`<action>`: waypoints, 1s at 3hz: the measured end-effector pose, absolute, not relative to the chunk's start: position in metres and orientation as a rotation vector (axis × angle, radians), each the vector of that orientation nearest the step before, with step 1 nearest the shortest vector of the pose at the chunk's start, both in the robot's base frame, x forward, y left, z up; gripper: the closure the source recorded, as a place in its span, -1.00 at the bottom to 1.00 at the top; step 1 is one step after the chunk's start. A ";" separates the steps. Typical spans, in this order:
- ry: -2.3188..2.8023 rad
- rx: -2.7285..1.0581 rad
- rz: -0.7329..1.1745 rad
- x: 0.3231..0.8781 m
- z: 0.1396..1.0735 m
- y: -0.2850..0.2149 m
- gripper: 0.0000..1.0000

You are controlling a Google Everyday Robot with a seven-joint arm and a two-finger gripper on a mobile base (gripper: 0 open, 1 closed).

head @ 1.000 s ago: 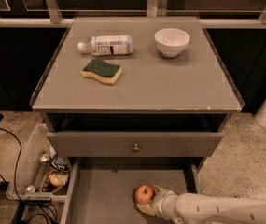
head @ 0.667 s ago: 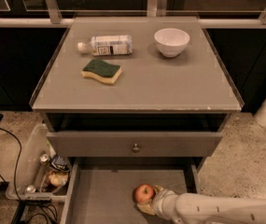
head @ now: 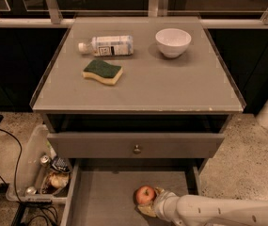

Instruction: Place apple into middle drawer

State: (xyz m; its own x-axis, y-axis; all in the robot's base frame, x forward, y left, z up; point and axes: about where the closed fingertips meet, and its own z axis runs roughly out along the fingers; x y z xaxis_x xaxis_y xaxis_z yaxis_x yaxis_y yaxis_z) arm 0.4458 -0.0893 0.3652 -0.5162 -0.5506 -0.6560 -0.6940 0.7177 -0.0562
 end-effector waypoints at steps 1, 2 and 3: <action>2.255 -0.940 0.279 0.446 0.365 -0.089 -0.75; 2.255 -0.940 0.279 0.446 0.365 -0.089 -1.00; 2.255 -0.940 0.279 0.446 0.365 -0.089 -1.00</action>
Offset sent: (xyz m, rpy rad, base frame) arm 0.0000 0.0000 0.0000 0.0000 0.0000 0.0000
